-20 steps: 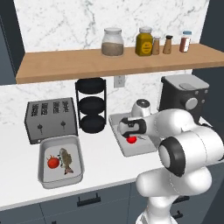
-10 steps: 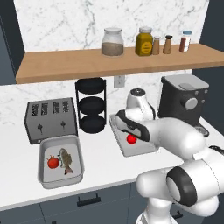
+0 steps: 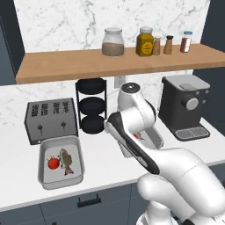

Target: Place one tomato and one fish in each tupperware on the nearby counter, to pack two identical lunches.

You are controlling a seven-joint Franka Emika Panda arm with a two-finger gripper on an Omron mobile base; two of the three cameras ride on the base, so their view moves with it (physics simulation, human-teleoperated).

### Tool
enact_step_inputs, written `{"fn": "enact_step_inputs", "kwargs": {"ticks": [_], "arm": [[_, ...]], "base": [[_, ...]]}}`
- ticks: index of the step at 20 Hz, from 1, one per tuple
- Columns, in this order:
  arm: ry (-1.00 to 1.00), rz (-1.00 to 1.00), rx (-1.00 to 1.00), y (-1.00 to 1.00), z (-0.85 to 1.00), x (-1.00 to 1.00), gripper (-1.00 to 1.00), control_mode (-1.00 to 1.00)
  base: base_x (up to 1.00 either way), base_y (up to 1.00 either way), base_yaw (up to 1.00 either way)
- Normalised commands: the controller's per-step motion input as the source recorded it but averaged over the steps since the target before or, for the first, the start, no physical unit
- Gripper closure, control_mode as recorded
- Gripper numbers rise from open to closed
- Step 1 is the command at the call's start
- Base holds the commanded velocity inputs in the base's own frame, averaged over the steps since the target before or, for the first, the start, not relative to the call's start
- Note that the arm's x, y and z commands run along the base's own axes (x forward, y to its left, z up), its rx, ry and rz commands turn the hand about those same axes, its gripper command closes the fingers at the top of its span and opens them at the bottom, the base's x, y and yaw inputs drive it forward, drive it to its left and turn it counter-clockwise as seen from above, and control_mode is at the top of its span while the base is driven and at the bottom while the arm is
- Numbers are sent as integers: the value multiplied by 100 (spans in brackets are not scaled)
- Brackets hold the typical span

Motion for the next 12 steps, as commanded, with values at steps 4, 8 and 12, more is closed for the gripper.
{"fn": "enact_step_inputs", "kwargs": {"ticks": [4, 8, 12], "arm": [[9, 11, -13, 74, -3, -75, -100, -100], [1, 1, -7, 25, 0, -64, -100, -100], [0, -2, 0, 0, -14, -27, -100, -100]], "base": [[0, 0, 0], [0, 0, 0], [0, 0, 0]]}}
